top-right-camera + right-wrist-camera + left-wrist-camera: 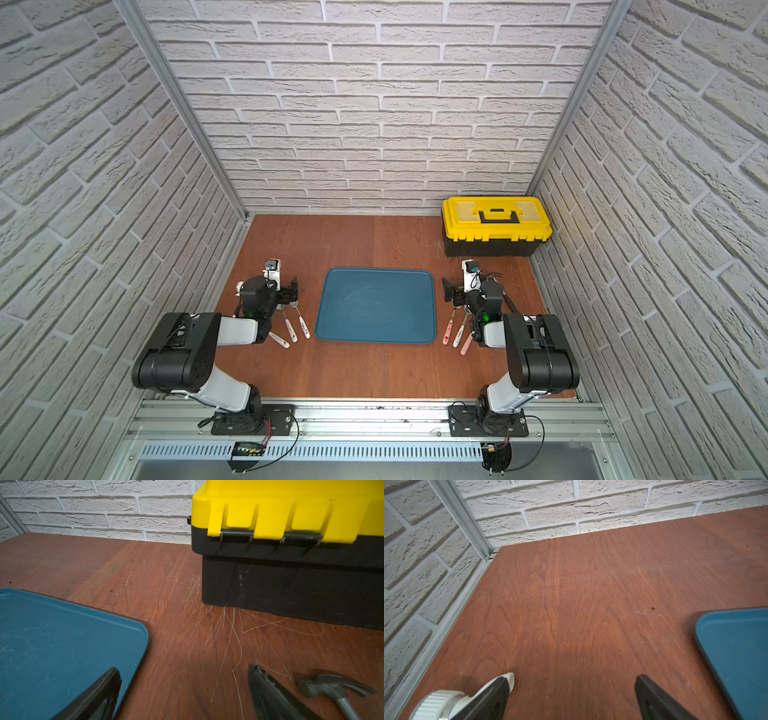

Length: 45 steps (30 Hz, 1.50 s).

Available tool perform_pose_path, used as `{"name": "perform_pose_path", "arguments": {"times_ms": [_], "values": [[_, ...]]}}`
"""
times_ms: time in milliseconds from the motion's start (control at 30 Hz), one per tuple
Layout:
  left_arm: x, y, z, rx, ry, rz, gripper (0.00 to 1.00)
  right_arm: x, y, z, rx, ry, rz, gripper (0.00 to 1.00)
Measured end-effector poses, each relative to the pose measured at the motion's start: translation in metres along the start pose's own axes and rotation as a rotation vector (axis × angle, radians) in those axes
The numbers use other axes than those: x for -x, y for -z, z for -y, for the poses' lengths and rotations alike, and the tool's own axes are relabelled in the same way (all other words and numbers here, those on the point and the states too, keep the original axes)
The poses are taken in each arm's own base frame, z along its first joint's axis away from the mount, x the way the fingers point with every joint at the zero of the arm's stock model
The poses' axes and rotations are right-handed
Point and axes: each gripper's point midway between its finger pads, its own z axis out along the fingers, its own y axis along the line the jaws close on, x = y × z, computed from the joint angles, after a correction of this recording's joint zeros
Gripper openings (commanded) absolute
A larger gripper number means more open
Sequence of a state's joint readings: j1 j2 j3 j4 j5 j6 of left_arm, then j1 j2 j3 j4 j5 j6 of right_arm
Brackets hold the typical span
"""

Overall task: Set the spoon and fork side by side
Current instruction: Pick up the fork at the center of the board.

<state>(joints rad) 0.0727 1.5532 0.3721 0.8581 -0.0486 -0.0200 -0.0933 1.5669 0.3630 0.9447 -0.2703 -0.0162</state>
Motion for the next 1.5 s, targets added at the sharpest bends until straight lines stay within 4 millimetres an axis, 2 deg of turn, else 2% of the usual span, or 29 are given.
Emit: {"name": "perform_pose_path", "arguments": {"times_ms": [900,1067,1100,1167,1200,1267,1333,1367,1400,1467,1500], "values": [[0.0,0.0,0.0,0.0,0.0,0.001,0.98,0.0,0.0,0.0,0.0,0.0,-0.001,0.99],[0.002,0.003,-0.002,0.018,-0.004,-0.004,0.98,-0.003,0.002,0.01,-0.101,-0.011,-0.051,0.99],[0.005,0.007,-0.003,0.028,-0.006,-0.008,0.98,0.003,0.003,0.014,-0.13,-0.016,-0.069,0.99],[0.019,0.017,-0.005,0.041,-0.015,-0.006,0.98,0.029,0.005,0.019,-0.183,-0.023,-0.057,0.99],[0.033,0.023,-0.006,0.046,-0.029,0.005,0.98,0.05,0.008,0.021,-0.204,-0.033,-0.03,0.99],[0.07,0.034,-0.007,0.064,-0.044,0.048,0.98,0.089,0.016,0.021,-0.223,-0.066,0.022,0.99],[0.119,0.051,-0.012,0.105,-0.007,0.106,0.98,0.129,0.028,0.019,-0.23,-0.12,0.068,0.99],[0.137,0.059,-0.016,0.124,0.027,0.118,0.98,0.144,0.033,0.021,-0.242,-0.178,0.096,0.99],[0.157,0.071,-0.022,0.149,0.087,0.127,0.98,0.156,0.039,0.026,-0.269,-0.273,0.118,0.99],[0.183,0.094,-0.042,0.219,0.217,0.129,0.98,0.162,0.047,0.037,-0.313,-0.471,0.126,0.99],[0.19,0.105,-0.053,0.252,0.283,0.138,0.98,0.157,0.049,0.043,-0.322,-0.551,0.125,0.89]]}}
